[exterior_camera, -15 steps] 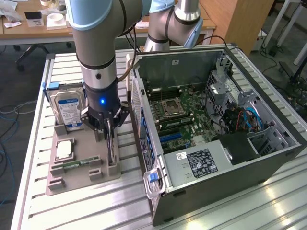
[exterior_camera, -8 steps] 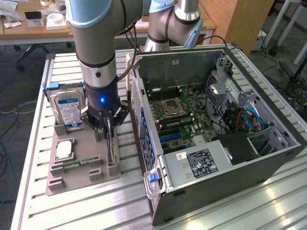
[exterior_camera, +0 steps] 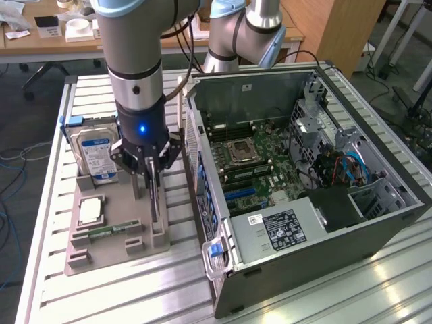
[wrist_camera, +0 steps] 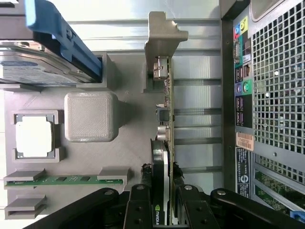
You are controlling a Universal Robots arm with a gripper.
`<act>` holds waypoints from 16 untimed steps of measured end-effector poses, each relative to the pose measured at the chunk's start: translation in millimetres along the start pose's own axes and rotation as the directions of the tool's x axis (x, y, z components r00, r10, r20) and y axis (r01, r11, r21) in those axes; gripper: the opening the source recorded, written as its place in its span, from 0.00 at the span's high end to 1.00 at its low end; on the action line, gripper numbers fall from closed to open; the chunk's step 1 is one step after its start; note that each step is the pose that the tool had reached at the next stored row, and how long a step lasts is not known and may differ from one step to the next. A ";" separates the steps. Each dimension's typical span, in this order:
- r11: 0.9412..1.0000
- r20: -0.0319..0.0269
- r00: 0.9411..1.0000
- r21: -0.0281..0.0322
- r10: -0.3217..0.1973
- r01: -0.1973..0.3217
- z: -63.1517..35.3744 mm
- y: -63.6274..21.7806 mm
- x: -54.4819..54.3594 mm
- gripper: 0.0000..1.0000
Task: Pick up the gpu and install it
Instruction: 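Pick up the gpu and move the gpu toward the slot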
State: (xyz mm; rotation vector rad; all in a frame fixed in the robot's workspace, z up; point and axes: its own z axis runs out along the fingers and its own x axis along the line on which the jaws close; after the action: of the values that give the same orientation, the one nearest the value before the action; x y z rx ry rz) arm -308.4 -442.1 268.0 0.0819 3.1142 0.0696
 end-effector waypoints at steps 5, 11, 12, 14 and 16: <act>1.000 0.000 1.000 0.000 0.000 0.000 -13.1 0.6 -0.3 0.73; 1.000 0.000 1.000 0.000 0.000 0.000 -30.4 1.4 -0.7 0.73; 1.000 0.000 1.000 0.000 0.000 0.000 -33.4 1.5 -0.8 0.73; 1.000 0.000 1.000 0.000 0.000 0.000 -39.6 1.8 -1.0 0.73; 1.000 0.000 1.000 0.000 0.000 0.000 -45.5 2.1 -1.1 0.73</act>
State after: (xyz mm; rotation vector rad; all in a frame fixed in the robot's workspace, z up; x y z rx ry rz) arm -308.4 -442.1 313.7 0.0819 3.1142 0.0696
